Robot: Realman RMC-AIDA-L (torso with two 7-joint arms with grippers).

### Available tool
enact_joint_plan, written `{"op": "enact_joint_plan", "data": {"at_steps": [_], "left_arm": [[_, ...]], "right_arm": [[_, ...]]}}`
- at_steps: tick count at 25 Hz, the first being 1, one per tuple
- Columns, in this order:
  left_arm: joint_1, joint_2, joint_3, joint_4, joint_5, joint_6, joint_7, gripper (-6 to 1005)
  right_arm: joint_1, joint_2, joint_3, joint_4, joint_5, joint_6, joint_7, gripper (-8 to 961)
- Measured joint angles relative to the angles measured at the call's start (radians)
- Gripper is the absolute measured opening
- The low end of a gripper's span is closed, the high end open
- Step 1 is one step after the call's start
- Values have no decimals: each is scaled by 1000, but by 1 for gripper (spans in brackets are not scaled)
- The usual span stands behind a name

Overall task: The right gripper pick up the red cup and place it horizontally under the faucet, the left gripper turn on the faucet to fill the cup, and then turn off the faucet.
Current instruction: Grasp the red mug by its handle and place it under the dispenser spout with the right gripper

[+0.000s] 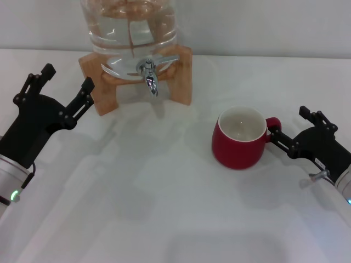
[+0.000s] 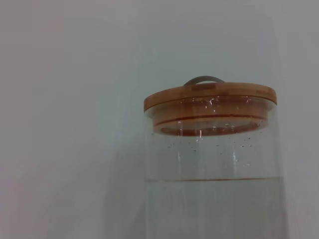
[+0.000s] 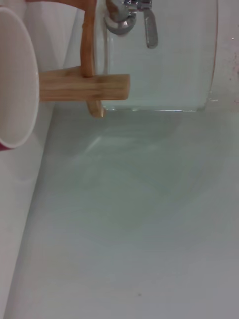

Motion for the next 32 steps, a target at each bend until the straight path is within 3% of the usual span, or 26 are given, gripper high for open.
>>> {"op": "enact_joint_plan", "data": {"at_steps": [25,32], "left_arm": [[0,0,5,0,0,0,0,873],[0,0,4,0,0,0,0,873]], "right_arm": [[14,0,0,7,-1,38,0,836],[14,0,-5,9,-9,38,-4,678]]}}
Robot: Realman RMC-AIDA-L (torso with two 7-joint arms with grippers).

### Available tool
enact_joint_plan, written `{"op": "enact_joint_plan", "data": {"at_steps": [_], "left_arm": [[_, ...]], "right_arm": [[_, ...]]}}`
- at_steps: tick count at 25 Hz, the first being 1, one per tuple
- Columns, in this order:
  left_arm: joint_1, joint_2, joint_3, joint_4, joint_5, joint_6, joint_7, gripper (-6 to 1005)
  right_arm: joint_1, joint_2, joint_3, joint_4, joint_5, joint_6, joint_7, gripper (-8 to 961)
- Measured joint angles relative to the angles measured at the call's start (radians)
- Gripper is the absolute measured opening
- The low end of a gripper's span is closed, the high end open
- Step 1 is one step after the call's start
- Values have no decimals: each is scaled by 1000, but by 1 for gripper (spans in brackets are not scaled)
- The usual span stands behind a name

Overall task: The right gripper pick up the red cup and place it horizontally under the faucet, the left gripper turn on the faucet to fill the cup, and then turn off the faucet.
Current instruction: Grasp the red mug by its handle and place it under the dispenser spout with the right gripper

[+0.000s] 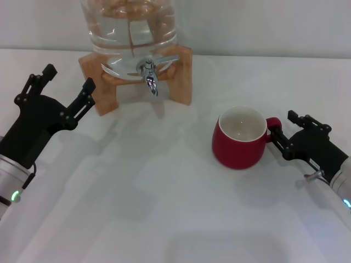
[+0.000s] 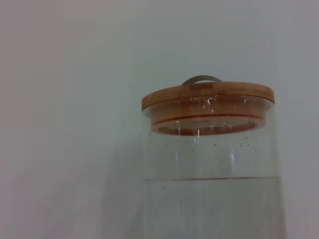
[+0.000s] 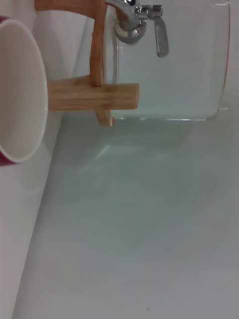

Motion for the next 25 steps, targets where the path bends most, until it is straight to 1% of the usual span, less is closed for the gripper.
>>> {"op": "enact_joint_plan", "data": {"at_steps": [1,7,12,17,25], "left_arm": [[0,0,0,0,0,0,0,873],[0,0,0,0,0,0,0,873],[0,0,0,0,0,0,0,873],[0,0,-2,0,0,0,0,873],[0,0,-3,0,0,0,0,873]], "right_arm": [[0,0,-1,1,-1,0,-1,655],[-2,0,-12,7,-5,-4,-2,420],[-1,-2,-21,8,-19,-7,-4,206],[-1,-2,-21,8,-31,-8,-5,114],[2,-1,-21,13,-42,-9,-5,115]]}}
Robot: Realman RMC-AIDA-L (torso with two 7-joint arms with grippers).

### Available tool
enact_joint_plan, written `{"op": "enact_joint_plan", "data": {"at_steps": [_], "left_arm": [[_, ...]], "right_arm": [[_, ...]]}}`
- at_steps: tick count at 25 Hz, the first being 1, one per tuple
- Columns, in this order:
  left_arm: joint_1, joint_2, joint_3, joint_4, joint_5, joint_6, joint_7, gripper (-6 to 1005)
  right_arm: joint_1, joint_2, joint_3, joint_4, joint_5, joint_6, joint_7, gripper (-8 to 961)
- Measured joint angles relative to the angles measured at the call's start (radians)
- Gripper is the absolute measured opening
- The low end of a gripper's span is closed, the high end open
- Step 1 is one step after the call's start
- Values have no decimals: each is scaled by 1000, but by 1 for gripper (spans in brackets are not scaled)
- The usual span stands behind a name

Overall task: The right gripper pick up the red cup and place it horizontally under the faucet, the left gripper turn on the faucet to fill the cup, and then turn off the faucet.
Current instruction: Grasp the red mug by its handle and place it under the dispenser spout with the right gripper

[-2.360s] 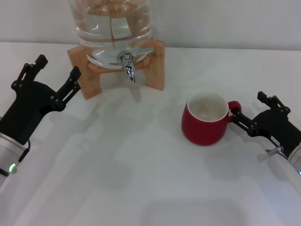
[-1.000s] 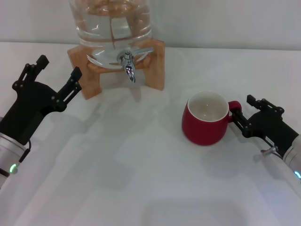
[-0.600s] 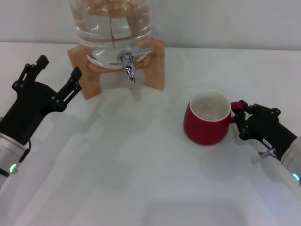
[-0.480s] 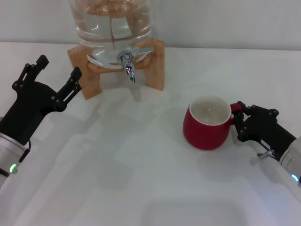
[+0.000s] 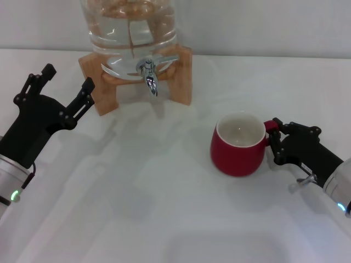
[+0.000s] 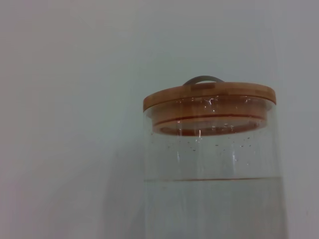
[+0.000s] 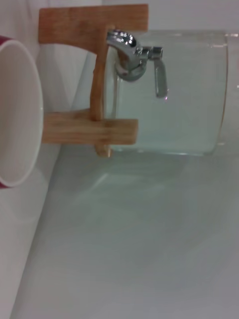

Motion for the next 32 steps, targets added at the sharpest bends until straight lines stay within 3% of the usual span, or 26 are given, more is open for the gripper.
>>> {"op": "enact_joint_plan", "data": {"at_steps": [18,32], "left_arm": [[0,0,1,-9,2,0,0,873],[7,0,6,-11,7,-4,0,873]], "right_arm": [[18,-2,-13,48,-18,12,-16,116],[100,0,-23,98,-17,112,-21,117]]}}
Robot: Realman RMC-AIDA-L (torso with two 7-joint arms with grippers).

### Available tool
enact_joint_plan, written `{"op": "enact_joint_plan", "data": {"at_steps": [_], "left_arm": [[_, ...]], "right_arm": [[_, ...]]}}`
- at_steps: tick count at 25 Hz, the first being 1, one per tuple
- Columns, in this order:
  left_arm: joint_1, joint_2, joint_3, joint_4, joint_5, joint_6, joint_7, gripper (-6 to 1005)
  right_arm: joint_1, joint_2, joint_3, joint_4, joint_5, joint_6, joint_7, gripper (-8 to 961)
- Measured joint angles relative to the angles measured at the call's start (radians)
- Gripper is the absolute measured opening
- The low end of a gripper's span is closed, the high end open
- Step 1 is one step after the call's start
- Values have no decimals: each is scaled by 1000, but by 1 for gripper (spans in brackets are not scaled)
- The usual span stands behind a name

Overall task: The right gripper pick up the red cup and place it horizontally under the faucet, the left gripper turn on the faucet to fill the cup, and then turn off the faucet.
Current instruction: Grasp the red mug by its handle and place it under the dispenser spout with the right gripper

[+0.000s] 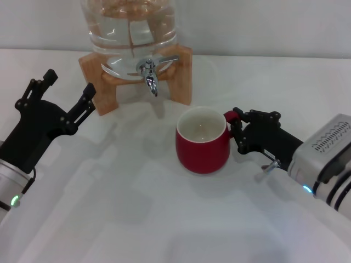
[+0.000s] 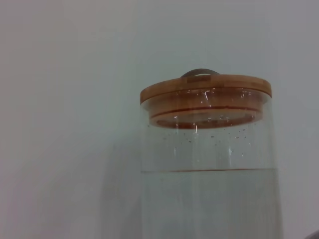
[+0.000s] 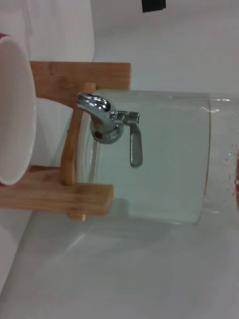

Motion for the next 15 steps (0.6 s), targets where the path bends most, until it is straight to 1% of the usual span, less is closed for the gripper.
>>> {"op": "enact_joint_plan", "data": {"at_steps": [15], "left_arm": [[11,-1,0,-17,1,-8,0,873]], "right_arm": [[61,1,0,41,0,88,0,118]]}}
